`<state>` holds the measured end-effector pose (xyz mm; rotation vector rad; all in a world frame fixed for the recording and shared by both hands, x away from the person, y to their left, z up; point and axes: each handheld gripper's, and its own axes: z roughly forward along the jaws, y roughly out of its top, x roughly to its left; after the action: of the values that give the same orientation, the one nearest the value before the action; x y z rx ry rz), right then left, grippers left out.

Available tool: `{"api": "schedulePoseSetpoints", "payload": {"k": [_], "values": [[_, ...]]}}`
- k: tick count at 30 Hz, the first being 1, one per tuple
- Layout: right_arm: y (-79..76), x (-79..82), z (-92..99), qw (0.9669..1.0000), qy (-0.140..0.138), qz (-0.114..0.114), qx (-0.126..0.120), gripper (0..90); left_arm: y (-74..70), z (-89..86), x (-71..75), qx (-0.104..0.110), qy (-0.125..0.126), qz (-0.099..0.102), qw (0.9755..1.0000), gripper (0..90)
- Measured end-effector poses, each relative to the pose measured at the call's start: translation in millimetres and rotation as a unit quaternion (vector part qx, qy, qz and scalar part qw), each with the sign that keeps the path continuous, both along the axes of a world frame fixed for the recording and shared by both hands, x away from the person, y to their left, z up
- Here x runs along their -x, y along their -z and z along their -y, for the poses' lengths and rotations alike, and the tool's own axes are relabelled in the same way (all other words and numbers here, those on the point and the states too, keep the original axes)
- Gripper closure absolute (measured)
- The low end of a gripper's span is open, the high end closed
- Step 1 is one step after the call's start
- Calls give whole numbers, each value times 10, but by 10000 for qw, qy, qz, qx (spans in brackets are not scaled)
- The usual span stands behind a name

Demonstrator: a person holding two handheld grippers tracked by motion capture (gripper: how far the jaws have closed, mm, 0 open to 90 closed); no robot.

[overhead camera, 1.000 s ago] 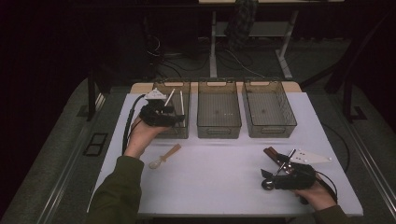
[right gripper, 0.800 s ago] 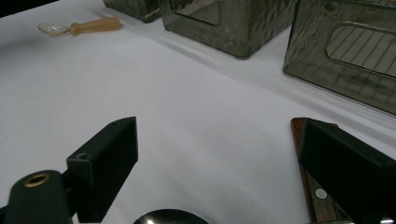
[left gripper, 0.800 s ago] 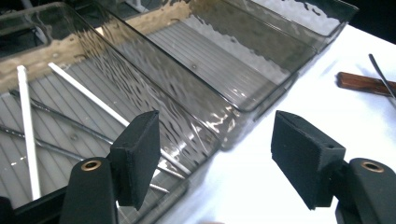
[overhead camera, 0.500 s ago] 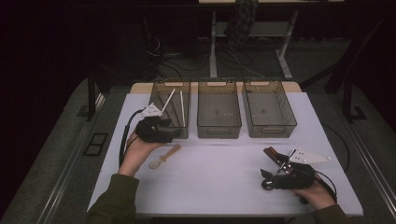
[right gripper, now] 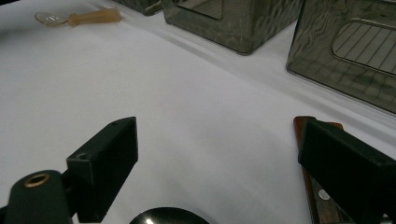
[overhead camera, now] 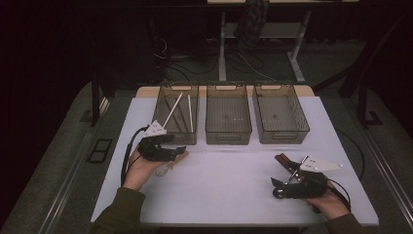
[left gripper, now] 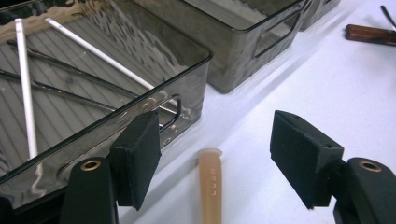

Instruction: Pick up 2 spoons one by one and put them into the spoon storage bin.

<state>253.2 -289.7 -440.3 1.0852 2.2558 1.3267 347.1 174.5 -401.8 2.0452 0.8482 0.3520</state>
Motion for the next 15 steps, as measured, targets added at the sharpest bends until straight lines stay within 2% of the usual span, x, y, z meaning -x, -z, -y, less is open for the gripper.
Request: {"api": "schedulePoseSetpoints", "payload": {"k": [5,9,15], "values": [[4,3,-2,10000,-16,0,22,115,74,7,-12,-88,42,91,9999,337],[3,2,-2,10000,-13,1,18,115,137,17,-33,-191,63,48,9998,350],[4,-2,1,10000,-6,1,22,115,244,28,-92,-304,72,-220,9993,359]]}}
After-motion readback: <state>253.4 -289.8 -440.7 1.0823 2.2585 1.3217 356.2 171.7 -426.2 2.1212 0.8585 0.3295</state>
